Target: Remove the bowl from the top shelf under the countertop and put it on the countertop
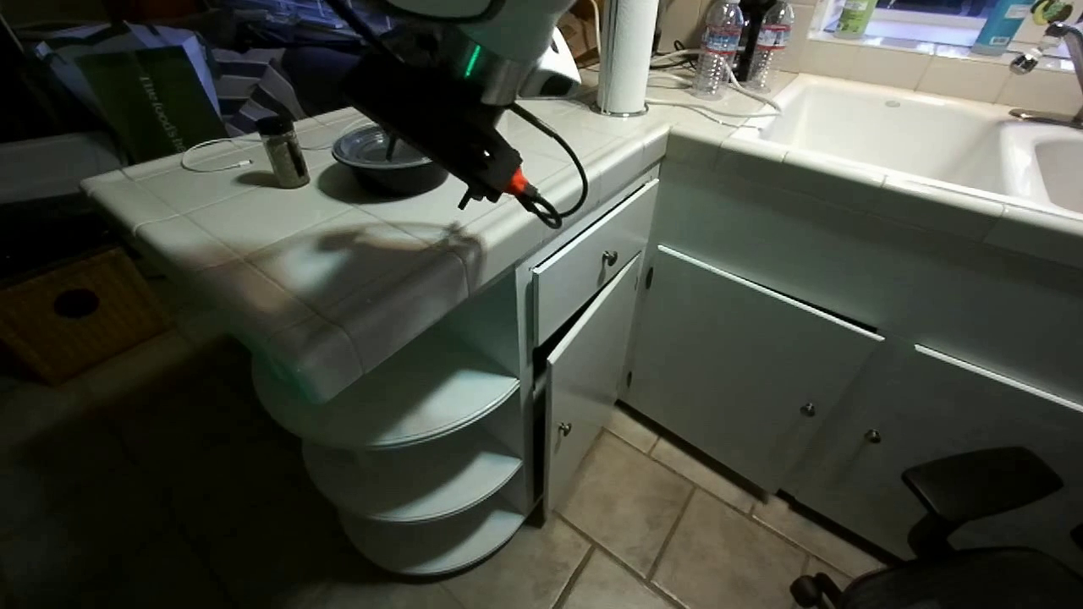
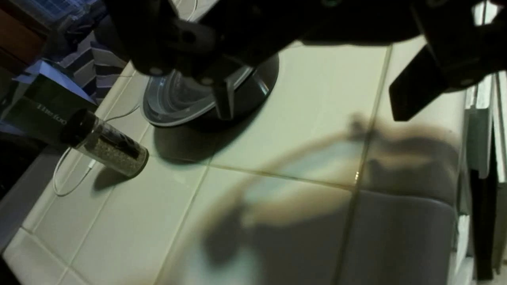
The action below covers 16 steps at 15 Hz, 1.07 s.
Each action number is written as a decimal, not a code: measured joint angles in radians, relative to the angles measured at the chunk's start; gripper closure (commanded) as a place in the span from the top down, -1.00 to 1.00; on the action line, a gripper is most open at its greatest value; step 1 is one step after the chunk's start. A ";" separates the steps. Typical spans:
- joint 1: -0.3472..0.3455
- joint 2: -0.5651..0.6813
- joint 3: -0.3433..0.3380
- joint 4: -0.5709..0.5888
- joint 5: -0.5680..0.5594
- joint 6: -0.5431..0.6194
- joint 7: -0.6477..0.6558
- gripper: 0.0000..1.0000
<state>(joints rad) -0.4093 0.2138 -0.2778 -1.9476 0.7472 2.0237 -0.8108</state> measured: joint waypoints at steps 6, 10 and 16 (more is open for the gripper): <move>0.103 -0.313 0.033 -0.254 -0.220 0.286 -0.008 1.00; 0.095 -0.536 0.109 -0.357 -0.500 0.404 0.261 1.00; 0.104 -0.761 0.146 -0.341 -0.639 0.186 0.530 1.00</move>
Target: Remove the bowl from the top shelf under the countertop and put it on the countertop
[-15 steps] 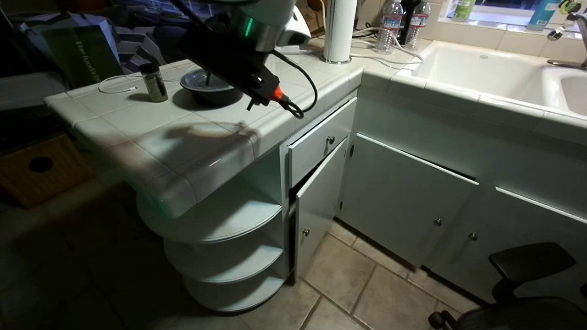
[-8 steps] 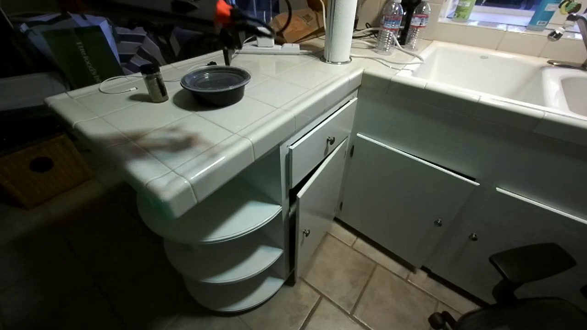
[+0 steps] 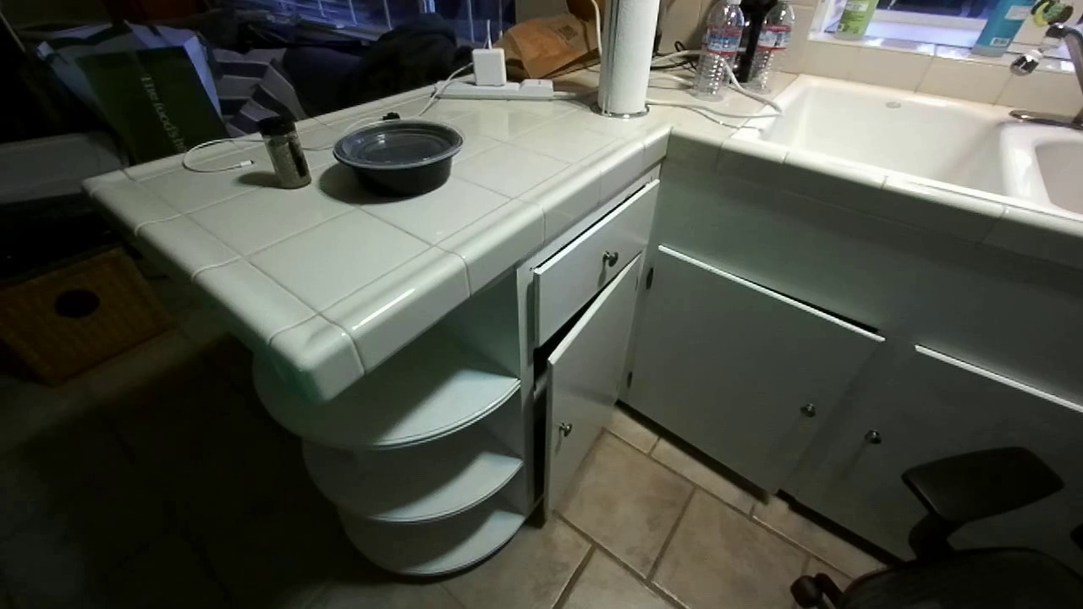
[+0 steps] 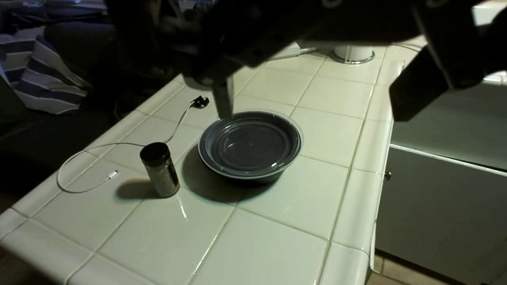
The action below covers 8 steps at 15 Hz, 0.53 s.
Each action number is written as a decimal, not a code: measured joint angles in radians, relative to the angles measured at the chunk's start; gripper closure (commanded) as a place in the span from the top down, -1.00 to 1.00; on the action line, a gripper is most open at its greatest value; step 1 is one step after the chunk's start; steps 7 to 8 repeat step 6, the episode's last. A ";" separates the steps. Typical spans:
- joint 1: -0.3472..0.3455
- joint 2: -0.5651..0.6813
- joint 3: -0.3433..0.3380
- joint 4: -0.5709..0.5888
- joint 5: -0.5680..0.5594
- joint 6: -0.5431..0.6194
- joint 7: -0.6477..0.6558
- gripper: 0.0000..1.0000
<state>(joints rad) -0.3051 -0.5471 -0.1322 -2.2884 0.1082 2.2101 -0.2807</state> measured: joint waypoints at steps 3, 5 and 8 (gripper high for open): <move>0.011 0.018 -0.019 -0.003 -0.006 0.008 0.000 1.00; 0.014 0.036 -0.019 -0.003 -0.006 0.016 0.000 1.00; 0.014 0.038 -0.019 -0.003 -0.006 0.018 0.000 1.00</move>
